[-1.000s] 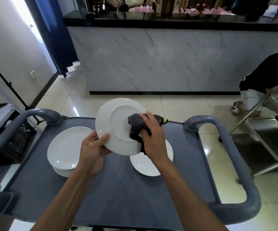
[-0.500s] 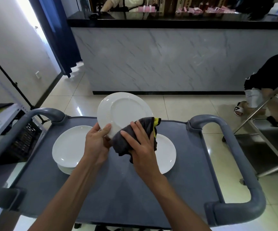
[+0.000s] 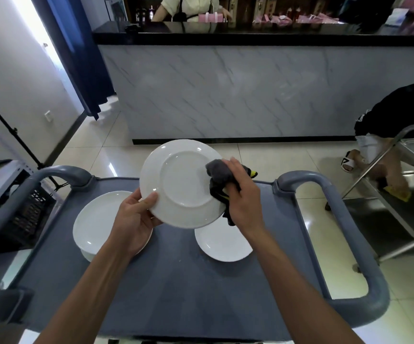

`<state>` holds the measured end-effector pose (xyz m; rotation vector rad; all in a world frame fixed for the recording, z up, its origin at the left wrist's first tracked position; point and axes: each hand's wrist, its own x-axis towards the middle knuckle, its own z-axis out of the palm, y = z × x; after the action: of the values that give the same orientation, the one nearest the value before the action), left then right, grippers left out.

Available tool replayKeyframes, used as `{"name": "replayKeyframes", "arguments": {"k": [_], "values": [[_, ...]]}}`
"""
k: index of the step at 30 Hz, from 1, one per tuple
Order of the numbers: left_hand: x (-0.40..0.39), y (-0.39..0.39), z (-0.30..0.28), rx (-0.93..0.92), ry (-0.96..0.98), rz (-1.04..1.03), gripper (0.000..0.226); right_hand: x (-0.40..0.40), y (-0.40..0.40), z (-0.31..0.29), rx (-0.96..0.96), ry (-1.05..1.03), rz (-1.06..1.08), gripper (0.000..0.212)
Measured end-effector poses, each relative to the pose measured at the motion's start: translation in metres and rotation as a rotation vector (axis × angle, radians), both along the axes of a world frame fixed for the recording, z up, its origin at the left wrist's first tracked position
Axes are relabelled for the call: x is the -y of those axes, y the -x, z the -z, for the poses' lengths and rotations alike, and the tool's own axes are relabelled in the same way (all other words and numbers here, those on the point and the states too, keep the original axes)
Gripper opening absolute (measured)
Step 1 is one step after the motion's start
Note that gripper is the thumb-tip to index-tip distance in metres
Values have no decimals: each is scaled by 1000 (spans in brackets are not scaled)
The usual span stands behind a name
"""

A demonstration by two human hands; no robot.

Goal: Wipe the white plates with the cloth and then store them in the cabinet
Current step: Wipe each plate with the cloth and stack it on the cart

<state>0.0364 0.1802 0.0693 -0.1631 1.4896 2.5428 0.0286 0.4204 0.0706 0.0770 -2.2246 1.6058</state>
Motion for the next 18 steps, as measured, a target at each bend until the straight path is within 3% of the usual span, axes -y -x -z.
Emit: {"name": "replayKeyframes", "arguments": {"k": [18], "values": [[-14,-14,1,-130,251,130,35,54,15,-21,-219,-526,-160,47]]}}
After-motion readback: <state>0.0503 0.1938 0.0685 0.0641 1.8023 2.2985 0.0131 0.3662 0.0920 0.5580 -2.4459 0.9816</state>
